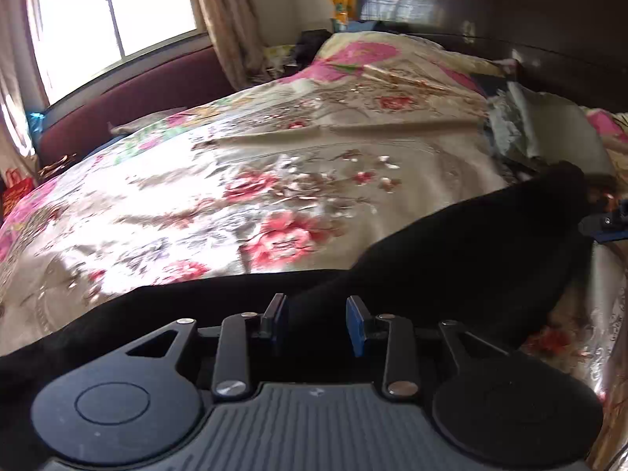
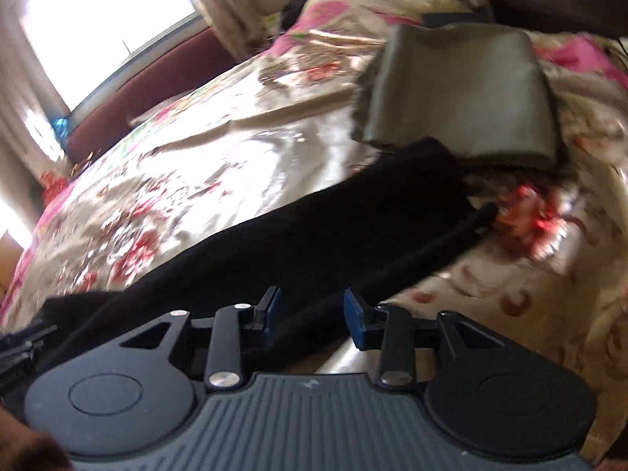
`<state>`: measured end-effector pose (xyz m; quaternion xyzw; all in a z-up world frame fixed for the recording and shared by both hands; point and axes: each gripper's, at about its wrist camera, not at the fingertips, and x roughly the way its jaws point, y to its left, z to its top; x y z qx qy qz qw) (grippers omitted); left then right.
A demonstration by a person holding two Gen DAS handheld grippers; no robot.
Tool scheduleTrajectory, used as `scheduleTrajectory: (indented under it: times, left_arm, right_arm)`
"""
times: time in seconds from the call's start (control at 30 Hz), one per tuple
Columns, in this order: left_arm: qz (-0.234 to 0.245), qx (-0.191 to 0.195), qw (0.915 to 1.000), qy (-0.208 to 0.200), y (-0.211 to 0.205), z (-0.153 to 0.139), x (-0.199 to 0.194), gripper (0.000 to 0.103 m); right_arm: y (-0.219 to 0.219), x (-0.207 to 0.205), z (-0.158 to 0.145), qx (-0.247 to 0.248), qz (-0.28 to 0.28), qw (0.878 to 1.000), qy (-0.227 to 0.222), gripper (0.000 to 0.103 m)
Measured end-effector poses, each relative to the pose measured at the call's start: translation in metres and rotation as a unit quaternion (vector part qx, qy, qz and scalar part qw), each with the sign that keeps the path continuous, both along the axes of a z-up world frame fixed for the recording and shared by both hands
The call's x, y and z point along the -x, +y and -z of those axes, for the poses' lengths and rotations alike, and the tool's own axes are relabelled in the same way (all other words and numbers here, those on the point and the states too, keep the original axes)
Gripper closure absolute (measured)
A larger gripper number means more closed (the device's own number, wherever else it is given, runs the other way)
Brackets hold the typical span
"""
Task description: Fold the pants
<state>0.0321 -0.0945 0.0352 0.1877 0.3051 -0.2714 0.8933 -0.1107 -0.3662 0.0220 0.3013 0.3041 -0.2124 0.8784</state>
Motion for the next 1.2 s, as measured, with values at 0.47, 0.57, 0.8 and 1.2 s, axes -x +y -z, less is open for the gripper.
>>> scheduleTrajectory:
  times: [0.47,0.57,0.8,1.2]
  left_arm:
    - [0.154,-0.082,0.9846,-0.017,-0.116,0.021,0.038,0.053]
    - [0.155,-0.085,0.9842,-0.013,-0.112,0.022,0.040,0.053]
    - [0.159,-0.083,0.9836,-0.014,-0.115,0.024,0.040,0.052]
    - [0.251,-0.089,0.9632,-0.038,-0.172,0.031,0.063,0.048]
  right_arm:
    - [-0.065,0.011,0.048,-0.180,0.104,0.975,-0.081,0.071]
    - [-0.066,0.020,0.047,-0.195,0.117,0.970,-0.090,0.071]
    - [-0.068,0.042,0.052,-0.213,0.159,0.959,-0.098,0.083]
    - [-0.079,0.033,0.036,-0.177,0.131,0.968,-0.117,0.098]
